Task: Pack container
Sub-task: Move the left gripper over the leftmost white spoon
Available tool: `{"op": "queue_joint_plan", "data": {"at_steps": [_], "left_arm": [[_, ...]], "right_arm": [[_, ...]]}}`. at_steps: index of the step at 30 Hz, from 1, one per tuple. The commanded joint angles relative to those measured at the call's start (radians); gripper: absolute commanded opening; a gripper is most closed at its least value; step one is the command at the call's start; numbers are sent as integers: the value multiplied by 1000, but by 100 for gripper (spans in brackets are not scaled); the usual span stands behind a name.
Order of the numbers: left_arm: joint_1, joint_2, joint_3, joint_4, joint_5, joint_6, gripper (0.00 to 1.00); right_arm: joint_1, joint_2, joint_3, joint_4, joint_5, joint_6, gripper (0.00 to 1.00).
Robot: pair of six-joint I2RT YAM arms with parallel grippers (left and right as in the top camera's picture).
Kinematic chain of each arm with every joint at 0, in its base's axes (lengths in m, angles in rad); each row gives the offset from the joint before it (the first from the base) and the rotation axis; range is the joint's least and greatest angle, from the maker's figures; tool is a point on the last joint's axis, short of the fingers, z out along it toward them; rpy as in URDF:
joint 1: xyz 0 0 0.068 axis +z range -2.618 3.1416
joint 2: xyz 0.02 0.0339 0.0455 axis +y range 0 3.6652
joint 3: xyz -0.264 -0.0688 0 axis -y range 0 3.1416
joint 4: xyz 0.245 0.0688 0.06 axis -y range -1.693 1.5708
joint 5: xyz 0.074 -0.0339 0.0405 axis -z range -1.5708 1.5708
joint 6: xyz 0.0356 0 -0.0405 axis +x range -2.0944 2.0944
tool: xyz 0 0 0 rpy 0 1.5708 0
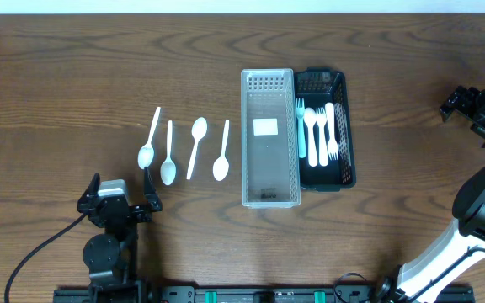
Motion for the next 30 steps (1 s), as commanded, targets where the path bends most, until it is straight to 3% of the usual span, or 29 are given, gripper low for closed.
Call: {"op": "queue_joint_plan", "data": {"at_steps": [1,6,9,16,24,30], "left_arm": [[3,40,55,-54,41,-40,98],[3,225,226,-217,41,28,98],[3,408,384,-297,40,87,98],[3,896,852,-651,73,80,98],[3,1221,933,-675,74,104,98],[3,1420,1185,-869,-10,54,98]], "right_arm": [[7,-6,-5,3,0,-11,99],[7,-6,-5,3,0,-11,99],[7,-6,-5,3,0,-11,99],[7,-6,-5,3,0,-11,99],[7,-6,-5,3,0,-11,99],[7,-6,-5,3,0,-11,99]]}}
